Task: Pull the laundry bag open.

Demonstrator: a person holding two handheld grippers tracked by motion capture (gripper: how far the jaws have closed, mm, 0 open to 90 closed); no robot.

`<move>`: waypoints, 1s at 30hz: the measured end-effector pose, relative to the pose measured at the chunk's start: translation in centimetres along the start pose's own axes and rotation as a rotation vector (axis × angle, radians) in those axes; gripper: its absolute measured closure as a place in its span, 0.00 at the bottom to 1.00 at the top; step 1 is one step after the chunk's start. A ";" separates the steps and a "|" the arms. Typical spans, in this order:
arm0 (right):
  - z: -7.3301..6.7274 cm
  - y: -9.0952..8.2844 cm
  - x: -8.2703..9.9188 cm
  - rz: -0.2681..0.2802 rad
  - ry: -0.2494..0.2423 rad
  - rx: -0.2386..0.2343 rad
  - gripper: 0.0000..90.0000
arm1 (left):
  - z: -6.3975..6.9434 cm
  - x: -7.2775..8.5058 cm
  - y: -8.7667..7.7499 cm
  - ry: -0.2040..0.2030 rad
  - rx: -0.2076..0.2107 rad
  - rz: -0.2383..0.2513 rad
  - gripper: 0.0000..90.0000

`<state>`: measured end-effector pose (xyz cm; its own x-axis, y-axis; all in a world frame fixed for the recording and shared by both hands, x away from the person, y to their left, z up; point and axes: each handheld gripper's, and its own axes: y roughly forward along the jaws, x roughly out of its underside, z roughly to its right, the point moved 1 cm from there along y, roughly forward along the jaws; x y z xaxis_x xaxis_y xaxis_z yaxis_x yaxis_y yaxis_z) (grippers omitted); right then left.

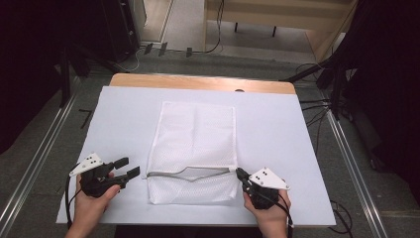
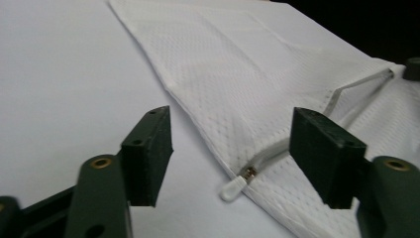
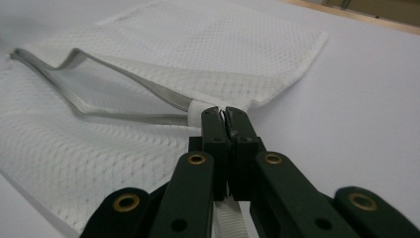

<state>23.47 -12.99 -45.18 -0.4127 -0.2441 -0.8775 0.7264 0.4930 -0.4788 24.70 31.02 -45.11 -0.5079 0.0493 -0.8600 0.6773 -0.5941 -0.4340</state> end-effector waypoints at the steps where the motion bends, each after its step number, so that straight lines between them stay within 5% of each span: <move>1: 0.0 0.0 0.1 0.006 0.005 -0.010 0.96 | 0.0 0.0 0.0 0.003 -0.010 0.010 0.29; 7: 0.6 0.3 0.0 0.018 0.031 0.046 0.27 | -0.6 -0.2 -0.6 -0.030 -0.030 0.043 0.17; 9: 1.0 0.1 -0.1 0.006 0.044 0.084 0.09 | -0.8 -0.2 -0.9 -0.014 -0.020 0.057 0.14; 16: 2.9 -0.9 0.0 0.000 0.088 0.052 0.00 | -0.4 -0.2 -1.0 0.025 -0.049 0.051 0.12; 30: 8.6 -3.7 1.6 0.039 0.176 0.184 0.00 | -2.1 -0.3 -1.3 0.015 -0.088 0.045 0.08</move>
<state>24.88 -22.39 -45.02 -0.4601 -0.0712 -0.8850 0.8246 0.3352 -0.4557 25.07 33.50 -44.87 -0.4685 0.0364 -0.8827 0.7436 -0.5232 -0.4163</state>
